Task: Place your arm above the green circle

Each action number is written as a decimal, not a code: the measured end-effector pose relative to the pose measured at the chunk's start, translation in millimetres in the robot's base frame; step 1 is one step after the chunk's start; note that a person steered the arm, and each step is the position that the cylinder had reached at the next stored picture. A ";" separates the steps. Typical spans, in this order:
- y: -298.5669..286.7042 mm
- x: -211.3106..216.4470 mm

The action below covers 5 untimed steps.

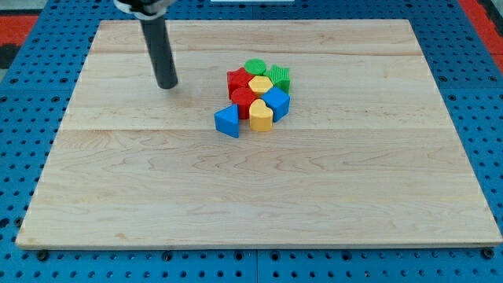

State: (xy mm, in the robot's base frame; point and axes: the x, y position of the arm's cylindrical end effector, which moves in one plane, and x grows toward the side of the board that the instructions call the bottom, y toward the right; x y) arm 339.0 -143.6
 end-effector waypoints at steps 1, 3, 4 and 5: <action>27.0 -56.6; 81.8 -70.0; 118.3 -63.7; 152.3 -60.7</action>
State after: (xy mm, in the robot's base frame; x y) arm 278.3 8.8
